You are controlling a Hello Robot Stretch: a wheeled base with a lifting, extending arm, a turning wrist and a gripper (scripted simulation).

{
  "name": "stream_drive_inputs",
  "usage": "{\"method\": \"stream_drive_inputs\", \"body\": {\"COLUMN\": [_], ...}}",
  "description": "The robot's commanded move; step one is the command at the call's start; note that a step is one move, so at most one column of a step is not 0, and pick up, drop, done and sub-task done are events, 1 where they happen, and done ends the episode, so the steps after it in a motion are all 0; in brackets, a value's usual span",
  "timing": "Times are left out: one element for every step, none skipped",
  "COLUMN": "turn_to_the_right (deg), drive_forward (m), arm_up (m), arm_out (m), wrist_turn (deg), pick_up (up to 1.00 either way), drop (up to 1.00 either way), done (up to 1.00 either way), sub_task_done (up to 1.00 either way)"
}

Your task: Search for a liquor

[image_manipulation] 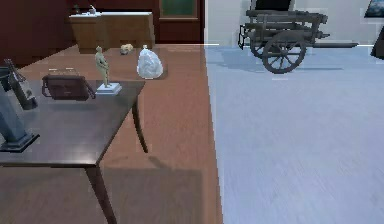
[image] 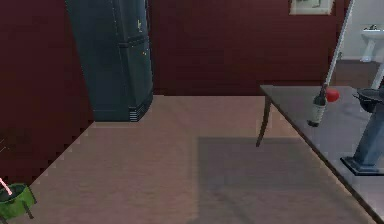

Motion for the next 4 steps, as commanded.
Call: {"method": "stream_drive_inputs", "body": {"turn_to_the_right": [12.0, 0.0, 36.0, 0.0], "drive_forward": [0.0, 0.65, 0.0, 0.0], "arm_up": [0.0, 0.0, 0.0, 0.0], "arm_out": [0.0, 0.0, 0.0, 0.0], "wrist_turn": [0.0, 0.0, 0.0, 0.0], "pick_up": [0.0, 0.0, 0.0, 0.0], "drop": [0.0, 0.0, 0.0, 0.0], "done": [0.0, 0.0, 0.0, 1.0], "sub_task_done": [0.0, 0.0, 0.0, 0.0]}}
